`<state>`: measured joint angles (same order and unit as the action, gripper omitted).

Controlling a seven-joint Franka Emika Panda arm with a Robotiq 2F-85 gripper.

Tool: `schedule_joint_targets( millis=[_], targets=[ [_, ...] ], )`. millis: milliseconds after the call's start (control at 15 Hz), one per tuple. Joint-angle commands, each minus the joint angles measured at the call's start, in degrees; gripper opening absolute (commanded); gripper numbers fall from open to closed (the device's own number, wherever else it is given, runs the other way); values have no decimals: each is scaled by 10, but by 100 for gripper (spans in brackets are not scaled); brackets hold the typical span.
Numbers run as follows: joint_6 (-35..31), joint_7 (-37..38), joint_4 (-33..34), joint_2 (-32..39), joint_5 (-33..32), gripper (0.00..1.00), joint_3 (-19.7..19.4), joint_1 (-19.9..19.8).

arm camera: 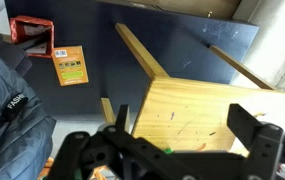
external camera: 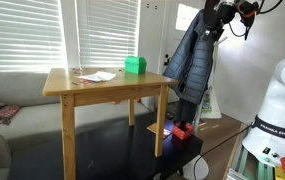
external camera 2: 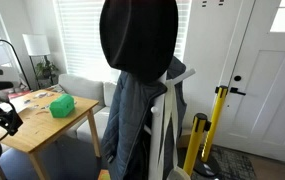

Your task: Pick up the white paper towel and wipe the table, put the white paper towel on the bottom right side of the table

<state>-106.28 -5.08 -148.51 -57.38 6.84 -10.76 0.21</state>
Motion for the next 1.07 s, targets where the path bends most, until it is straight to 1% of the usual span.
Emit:
schedule_joint_targets(
  millis=[0,933,1000],
  targets=[
    [3,-8,2,3,8,100,7,-11],
    [3,-8,2,3,8,100,7,-11],
    [-3,-9,15,12,13,100,14,0]
  ],
)
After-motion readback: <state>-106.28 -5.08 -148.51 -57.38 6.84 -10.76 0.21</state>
